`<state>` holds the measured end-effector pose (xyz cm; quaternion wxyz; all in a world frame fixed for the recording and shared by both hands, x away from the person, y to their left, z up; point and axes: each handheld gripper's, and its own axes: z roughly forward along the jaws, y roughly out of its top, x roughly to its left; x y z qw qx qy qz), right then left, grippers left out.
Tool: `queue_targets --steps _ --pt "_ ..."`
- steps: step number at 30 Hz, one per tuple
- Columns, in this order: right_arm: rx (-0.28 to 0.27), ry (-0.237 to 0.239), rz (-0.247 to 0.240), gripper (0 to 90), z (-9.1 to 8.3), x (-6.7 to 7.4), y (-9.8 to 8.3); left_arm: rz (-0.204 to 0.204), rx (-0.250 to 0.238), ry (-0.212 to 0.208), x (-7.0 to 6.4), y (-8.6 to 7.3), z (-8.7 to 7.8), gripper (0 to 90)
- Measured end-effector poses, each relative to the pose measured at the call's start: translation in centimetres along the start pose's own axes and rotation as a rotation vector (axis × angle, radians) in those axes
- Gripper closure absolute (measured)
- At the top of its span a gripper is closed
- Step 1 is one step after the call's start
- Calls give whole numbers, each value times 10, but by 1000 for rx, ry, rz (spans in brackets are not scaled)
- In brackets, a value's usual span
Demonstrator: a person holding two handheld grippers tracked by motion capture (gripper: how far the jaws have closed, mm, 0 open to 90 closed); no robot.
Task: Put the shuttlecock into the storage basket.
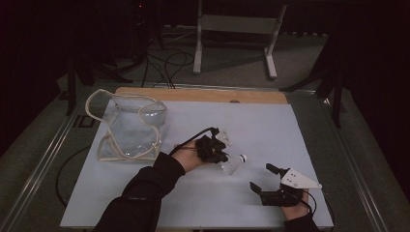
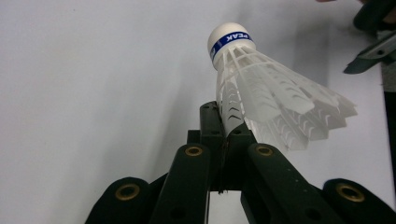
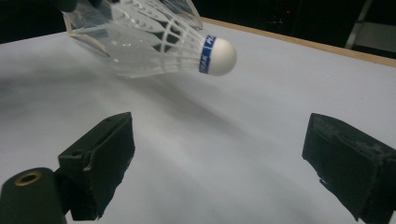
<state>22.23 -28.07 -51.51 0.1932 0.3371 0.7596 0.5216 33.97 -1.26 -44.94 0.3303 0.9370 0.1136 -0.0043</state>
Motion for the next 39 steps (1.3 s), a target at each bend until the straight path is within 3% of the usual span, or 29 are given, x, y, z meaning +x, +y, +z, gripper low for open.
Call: queue_targets --steps 9,39 --pt "4 9 -9 91 1 0 -1 -17 -21 -27 0 1 -13 900" --pt "-1 -4 -6 91 -1 0 1 -7 -35 -20 -5 -2 -66 900"
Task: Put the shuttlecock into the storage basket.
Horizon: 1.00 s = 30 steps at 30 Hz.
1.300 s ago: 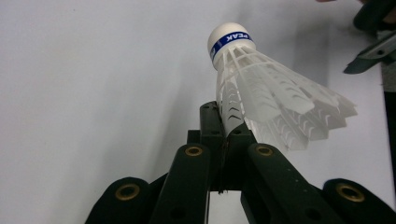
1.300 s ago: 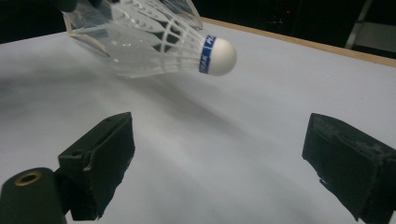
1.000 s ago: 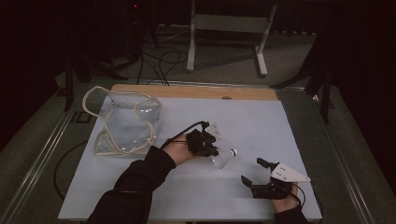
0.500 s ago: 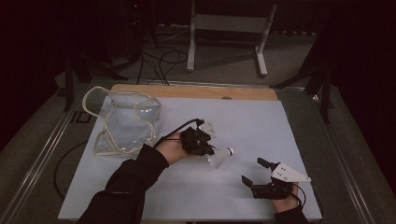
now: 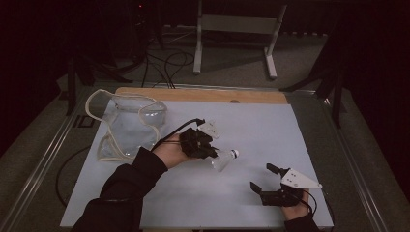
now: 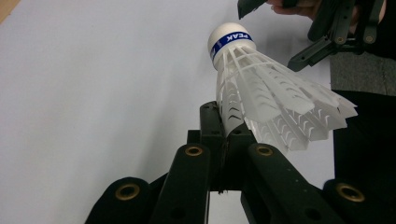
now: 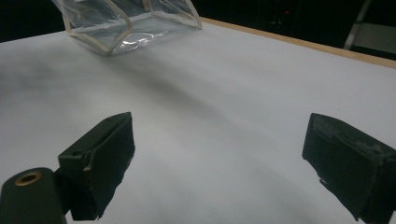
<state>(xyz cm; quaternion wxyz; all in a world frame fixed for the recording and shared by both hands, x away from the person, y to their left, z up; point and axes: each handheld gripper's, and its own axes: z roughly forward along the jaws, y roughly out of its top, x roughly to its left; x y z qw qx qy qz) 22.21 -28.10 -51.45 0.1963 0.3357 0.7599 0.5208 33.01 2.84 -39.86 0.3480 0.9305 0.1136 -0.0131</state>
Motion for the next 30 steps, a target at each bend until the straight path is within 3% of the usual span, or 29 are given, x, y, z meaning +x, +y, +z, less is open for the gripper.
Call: queue_targets --steps 13,30 --pt "-4 -2 -3 90 0 0 0 -23 -20 -4 2 -3 -21 900" --pt "6 0 -5 91 1 0 0 -41 -42 28 6 -10 -54 900"
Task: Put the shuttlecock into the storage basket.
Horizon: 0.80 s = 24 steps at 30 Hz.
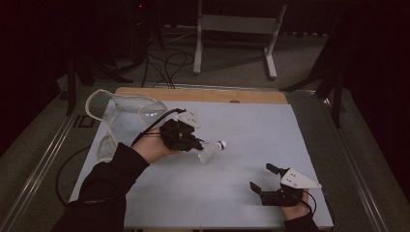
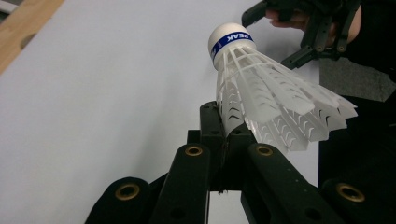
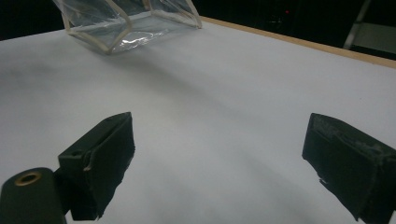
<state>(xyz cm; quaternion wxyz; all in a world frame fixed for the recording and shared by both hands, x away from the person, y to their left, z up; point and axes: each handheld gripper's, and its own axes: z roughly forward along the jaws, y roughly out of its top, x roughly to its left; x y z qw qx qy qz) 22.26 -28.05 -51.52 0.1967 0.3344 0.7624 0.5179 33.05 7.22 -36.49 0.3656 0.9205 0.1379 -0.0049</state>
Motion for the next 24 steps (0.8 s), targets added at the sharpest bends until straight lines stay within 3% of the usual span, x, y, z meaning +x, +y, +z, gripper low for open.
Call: queue_targets --steps 24 --pt "0 1 4 91 1 0 0 -40 -18 53 7 -14 -40 900"
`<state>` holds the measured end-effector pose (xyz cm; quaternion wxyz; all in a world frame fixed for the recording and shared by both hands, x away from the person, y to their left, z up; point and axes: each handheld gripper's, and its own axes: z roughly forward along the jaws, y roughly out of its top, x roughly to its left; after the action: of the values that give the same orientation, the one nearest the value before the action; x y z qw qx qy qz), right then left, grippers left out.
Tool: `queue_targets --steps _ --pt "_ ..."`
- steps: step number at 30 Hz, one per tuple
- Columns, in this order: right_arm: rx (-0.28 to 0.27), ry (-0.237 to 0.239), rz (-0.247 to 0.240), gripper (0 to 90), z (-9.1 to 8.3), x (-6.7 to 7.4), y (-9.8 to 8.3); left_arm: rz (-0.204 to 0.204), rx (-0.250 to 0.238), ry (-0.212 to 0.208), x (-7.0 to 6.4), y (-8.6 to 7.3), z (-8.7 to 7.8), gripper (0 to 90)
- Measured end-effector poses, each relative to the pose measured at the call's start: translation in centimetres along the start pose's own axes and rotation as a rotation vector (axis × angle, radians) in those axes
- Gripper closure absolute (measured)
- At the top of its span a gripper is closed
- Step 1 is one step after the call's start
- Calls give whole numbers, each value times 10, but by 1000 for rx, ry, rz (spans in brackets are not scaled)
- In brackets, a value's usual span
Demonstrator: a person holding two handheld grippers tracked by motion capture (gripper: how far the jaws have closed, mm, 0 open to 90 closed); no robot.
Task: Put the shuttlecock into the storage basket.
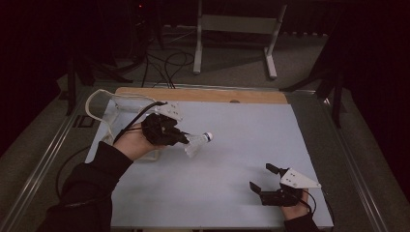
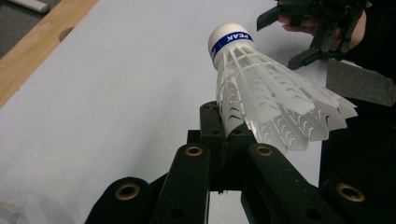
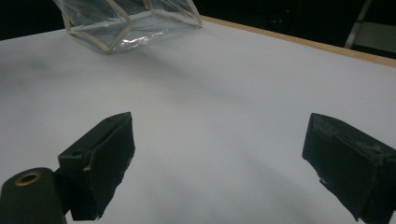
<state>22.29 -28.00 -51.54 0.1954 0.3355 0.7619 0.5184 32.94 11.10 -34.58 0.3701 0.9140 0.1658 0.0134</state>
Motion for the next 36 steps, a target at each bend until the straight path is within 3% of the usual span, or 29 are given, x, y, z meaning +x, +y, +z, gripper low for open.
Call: queue_targets --steps 14,36 --pt "4 -3 -1 91 0 0 0 -55 -14 52 9 -25 -33 900" --pt "7 -4 0 90 2 1 0 -140 -26 139 22 -58 -69 900"
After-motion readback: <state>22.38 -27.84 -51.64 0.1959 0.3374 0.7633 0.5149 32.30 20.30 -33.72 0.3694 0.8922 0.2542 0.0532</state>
